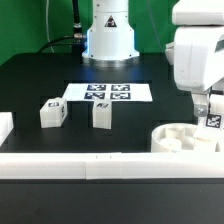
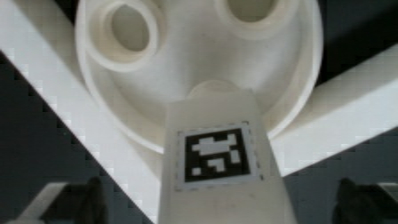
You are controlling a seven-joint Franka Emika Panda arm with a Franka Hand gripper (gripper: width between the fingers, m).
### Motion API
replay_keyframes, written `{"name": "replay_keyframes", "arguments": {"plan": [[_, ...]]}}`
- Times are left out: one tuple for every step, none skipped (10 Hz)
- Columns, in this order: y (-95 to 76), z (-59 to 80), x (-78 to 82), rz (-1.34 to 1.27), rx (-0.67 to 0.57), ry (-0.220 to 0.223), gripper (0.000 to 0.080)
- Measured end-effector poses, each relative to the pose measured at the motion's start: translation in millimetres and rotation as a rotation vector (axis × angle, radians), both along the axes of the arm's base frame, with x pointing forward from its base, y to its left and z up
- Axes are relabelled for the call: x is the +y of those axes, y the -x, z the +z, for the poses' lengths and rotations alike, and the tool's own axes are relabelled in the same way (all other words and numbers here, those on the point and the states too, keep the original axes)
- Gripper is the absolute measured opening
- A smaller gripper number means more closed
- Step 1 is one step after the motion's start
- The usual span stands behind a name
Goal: Assemble stool
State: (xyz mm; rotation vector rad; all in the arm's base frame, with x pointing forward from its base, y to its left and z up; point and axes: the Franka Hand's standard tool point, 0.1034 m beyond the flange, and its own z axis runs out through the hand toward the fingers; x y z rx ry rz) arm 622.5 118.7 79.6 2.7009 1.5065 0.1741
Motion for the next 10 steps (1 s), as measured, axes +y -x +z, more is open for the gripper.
{"name": "replay_keyframes", "arguments": {"plan": [[-0.1,-0.1,-0.6,-0.003,0.000,0.000,0.0560],[-0.1,-0.1,-0.6,-0.006,0.000,-0.001,0.0376],[-0.1,-0.1,-0.8,-0.006,0.000,0.000,0.0340],[-0.1,-0.1,-1.0,-0.022,0.001,-0.002,0.0340],[-0.2,-0.1,-1.2,-0.022,0.000,-0.002,0.0340],[0.0,-0.2,-0.9,-0.074,0.002,-0.012,0.0340],[0.1,-0.6,-0.8,-0.234,0.002,-0.034,0.0340],[-0.1,-1.1,0.0,-0.352,-0.008,-0.052,0.0340],[-0.3,-1.1,1.5,-0.477,-0.011,-0.070,0.0340],[0.1,-1.6,2.3,-0.607,-0.012,-0.087,0.0341]]}}
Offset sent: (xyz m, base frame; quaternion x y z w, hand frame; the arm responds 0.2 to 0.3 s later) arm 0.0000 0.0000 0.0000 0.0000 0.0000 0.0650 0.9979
